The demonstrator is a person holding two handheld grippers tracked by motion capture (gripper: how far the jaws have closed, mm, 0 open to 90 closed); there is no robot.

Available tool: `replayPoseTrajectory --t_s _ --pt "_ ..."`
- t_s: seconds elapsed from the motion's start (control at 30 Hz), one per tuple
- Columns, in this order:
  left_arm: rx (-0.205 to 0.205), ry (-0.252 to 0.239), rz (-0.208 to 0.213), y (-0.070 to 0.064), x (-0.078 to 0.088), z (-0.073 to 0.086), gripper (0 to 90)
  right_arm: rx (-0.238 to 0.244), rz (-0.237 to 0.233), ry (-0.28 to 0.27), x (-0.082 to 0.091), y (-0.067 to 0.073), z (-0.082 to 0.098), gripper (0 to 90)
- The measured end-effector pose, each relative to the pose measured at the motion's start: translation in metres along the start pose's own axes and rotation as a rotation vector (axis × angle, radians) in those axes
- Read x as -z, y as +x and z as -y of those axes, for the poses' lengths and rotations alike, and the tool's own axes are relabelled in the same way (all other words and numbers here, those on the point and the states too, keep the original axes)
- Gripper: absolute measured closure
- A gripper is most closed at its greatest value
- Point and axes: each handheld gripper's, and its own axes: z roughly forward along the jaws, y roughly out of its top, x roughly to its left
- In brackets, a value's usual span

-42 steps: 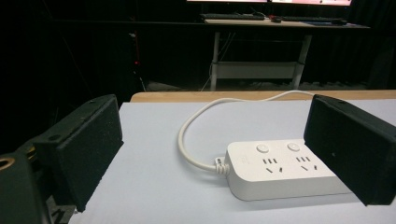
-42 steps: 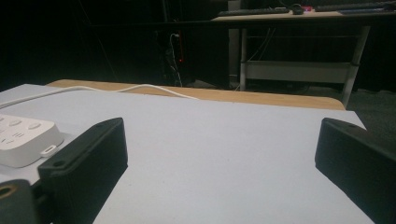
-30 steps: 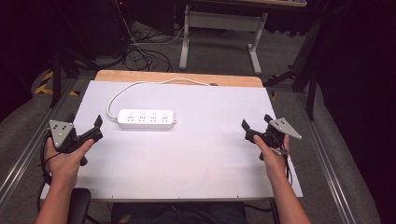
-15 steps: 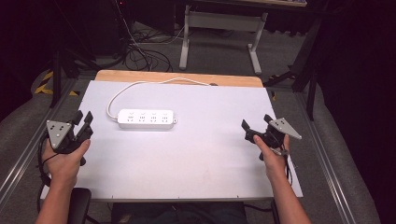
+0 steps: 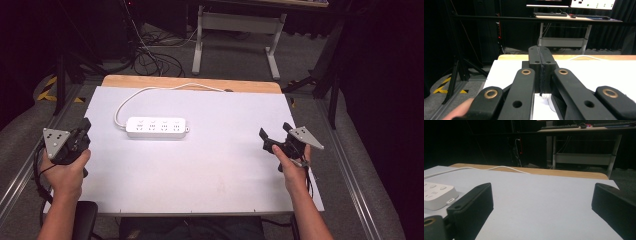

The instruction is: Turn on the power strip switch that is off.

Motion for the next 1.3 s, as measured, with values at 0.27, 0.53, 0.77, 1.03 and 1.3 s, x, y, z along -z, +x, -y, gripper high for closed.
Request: replayPoseTrajectory --t_s 0.27,0.53,0.77,1.03,1.3 --pt "0.028 0.021 0.049 0.005 0.001 -0.017 90.0 -0.001 -0.013 0.008 -0.001 0.001 0.001 5.3" --pt "-0.022 0.016 0.093 0.000 -0.004 -0.035 90.0 -0.002 -0.009 0.013 0.000 0.002 0.002 5.6" --pt "-0.002 0.043 0.145 -0.005 -0.016 -0.053 90.0 -0.008 -0.001 -0.001 0.001 0.000 0.001 6.0" --pt "-0.023 0.104 0.181 -0.017 -0.028 -0.062 90.0 0.000 -0.001 0.006 -0.001 -0.001 0.001 6.5" --pt "-0.053 0.155 0.212 -0.028 -0.039 -0.066 90.0 0.004 -0.011 0.020 -0.002 0.001 0.003 8.1"
